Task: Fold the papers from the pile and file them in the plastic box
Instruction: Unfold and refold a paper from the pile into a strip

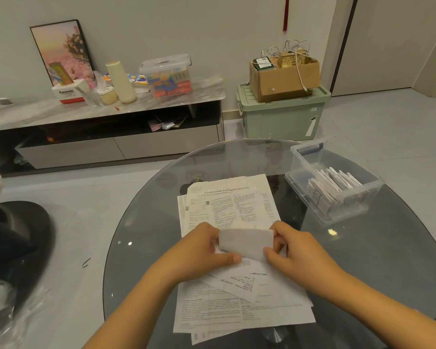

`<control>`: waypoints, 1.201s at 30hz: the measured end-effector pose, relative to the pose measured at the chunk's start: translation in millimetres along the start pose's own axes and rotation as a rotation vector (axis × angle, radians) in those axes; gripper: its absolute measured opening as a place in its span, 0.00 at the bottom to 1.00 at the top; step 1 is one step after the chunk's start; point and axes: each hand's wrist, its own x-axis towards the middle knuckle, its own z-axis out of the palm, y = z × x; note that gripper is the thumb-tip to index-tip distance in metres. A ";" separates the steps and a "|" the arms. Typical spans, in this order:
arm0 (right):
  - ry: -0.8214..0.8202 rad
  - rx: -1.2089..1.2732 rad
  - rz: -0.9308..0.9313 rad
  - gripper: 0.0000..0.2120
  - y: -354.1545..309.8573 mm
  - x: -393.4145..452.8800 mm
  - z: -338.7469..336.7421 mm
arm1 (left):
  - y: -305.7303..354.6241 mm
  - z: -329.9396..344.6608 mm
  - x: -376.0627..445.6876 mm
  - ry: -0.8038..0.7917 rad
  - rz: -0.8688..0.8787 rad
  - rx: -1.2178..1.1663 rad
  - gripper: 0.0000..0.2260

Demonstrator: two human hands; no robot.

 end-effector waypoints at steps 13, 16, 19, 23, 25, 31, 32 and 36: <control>-0.015 -0.186 0.015 0.31 4.0 9.0 -4.0 | -4.0 21.7 27.8 0.226 -0.135 0.013 0.18; -0.081 -0.224 -0.009 0.24 6.2 10.3 -8.0 | -7.1 19.2 29.7 0.208 -0.147 -0.007 0.19; -0.098 -0.202 -0.013 0.22 8.4 10.2 -10.2 | -9.5 16.5 29.9 0.223 -0.134 -0.028 0.17; -0.125 -0.188 -0.013 0.19 8.1 7.9 -16.1 | -6.5 19.2 24.9 0.255 0.054 0.131 0.07; -0.162 -0.188 -0.021 0.17 6.3 6.6 -17.8 | -5.4 22.6 21.8 0.225 0.150 0.190 0.05; -0.213 -0.238 -0.088 0.15 2.7 4.5 -19.5 | 0.0 25.5 13.8 0.082 0.205 0.282 0.19; -0.223 -0.274 -0.116 0.15 2.8 4.5 -20.7 | 0.4 25.6 12.8 0.067 0.202 0.308 0.21; -0.234 -0.343 -0.228 0.12 4.0 4.3 -24.5 | 1.1 26.5 9.8 0.053 0.212 0.361 0.27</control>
